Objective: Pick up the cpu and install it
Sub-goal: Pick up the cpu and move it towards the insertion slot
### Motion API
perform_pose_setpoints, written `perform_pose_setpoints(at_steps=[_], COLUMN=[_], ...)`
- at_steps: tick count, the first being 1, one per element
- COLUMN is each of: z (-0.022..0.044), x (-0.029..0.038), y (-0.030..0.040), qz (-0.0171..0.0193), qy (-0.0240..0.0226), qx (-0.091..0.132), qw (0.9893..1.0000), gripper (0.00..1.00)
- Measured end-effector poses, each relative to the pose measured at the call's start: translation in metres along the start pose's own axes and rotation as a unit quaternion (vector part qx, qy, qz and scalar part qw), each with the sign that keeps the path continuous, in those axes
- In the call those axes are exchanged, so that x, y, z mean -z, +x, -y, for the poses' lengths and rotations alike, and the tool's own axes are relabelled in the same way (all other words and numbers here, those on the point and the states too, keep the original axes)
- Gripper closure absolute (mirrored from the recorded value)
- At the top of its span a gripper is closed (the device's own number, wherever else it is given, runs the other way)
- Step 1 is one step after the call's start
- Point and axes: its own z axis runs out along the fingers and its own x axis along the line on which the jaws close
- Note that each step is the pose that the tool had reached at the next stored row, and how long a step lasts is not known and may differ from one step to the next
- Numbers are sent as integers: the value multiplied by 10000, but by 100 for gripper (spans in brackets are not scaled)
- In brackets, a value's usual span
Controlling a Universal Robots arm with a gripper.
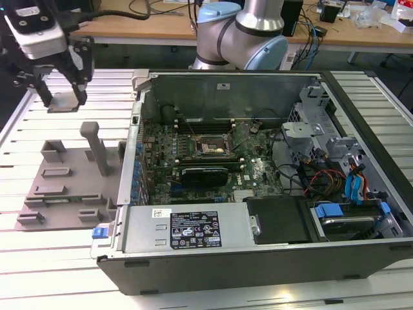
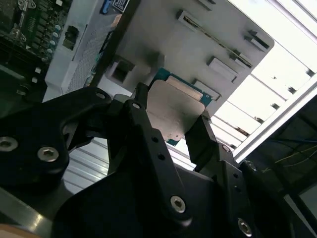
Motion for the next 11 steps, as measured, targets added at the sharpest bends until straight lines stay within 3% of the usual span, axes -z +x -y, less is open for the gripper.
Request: perform_pose_setpoints(at_steps=[3, 5, 9, 10, 11], z=[2, 5, 24, 32, 37], x=[-10, -14, -24, -29, -31], y=[-258, -356, -730, -877, -978], qz=[-1, 0, -2, -2, -4], qy=[1, 1, 1, 0, 1], qx=[0, -1, -1, 0, -1], qw=[10000, 10000, 10000, 10000, 10000], gripper=[45, 45, 45, 45, 45])
